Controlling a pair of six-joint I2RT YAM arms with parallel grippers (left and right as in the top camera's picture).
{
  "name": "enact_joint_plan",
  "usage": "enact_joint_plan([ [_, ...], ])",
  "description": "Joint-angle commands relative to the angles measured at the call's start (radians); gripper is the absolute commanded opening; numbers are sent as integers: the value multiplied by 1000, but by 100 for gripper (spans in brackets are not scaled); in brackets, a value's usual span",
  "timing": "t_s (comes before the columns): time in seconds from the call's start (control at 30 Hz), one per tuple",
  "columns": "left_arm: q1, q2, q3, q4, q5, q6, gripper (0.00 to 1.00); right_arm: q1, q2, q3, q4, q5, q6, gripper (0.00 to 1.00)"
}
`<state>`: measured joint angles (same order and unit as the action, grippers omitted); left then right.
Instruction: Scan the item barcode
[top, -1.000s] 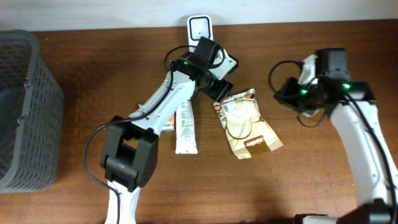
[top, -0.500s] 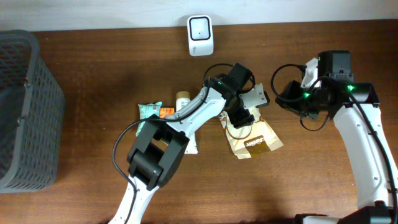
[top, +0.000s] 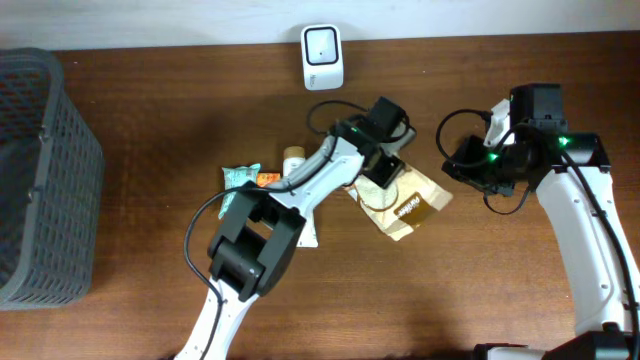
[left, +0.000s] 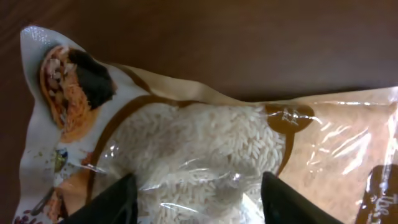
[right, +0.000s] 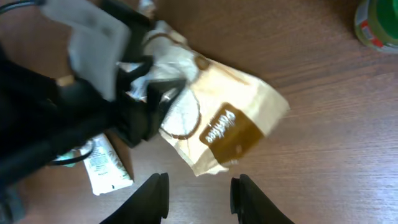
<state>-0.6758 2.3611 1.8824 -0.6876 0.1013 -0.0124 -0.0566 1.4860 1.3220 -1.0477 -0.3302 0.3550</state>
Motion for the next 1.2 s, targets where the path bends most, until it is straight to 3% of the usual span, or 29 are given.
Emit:
enact_joint_plan([
  [0.0,90,83,-48,-109,-16,-403,59,-3,34,4,-12,27,-11,34],
  [0.13,127,83,-49,-172,149,-496,50,-2,108,1,-16,10,-11,37],
  [0.23,126,83,-49,-185,182,-496,47,-2,201,1,-12,-84,-90,44],
  [0.3,126,83,-49,-206,193,-496,39,-2,274,1,-3,-121,-125,51],
  [0.4,126,83,-49,-228,196,-495,29,-2,391,1,40,-177,-180,54],
  [0.5,126,83,-49,-245,196,-494,29,-3,483,1,107,-238,-251,70],
  [0.97,126,83,-49,-261,204,-479,29,53,600,-24,272,-254,-261,71],
  [1.17,126,83,-49,-269,219,-464,27,136,600,-124,484,-338,-67,65],
])
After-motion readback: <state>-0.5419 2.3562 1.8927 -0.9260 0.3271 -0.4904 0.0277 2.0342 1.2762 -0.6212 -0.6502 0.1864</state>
